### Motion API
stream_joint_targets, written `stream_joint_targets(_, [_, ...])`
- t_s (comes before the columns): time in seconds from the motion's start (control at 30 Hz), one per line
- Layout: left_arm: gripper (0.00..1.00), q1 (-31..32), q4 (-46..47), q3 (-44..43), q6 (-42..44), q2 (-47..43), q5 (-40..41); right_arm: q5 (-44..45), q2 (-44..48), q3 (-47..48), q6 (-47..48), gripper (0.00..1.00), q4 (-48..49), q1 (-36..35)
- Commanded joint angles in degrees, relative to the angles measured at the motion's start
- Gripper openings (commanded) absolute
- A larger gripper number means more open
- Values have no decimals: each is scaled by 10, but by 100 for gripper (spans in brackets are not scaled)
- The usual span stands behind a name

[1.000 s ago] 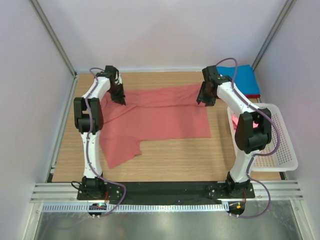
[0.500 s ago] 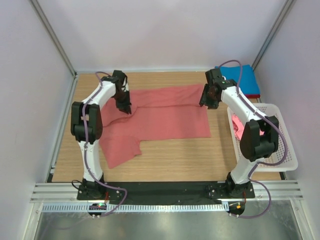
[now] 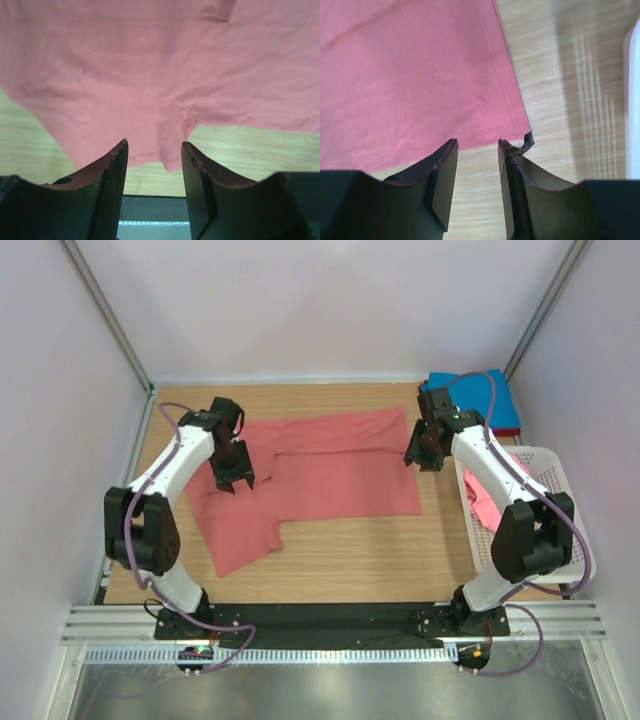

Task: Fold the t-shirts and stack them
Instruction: Fold the tshirt

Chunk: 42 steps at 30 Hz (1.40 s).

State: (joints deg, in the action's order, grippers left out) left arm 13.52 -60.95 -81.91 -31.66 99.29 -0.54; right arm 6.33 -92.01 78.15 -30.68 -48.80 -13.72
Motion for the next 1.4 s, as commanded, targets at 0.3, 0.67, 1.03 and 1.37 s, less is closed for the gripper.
stream_joint_targets(0.3, [50,-101,39,291,-248,-216,-17,-15,102,-128,-77,45,3,-19])
stream_joint_targets(0.67, [55,-113,23,500,-570,-475,75,-25,92,-145,-72,45,35,-19])
stream_joint_targets(1.03, [57,-113,-37,522,-621,-398,59,-10,109,-155,-59,45,33,-18])
stream_joint_targets(1.37, [51,-113,46,572,-636,-419,71,5,133,-171,-66,45,33,-18])
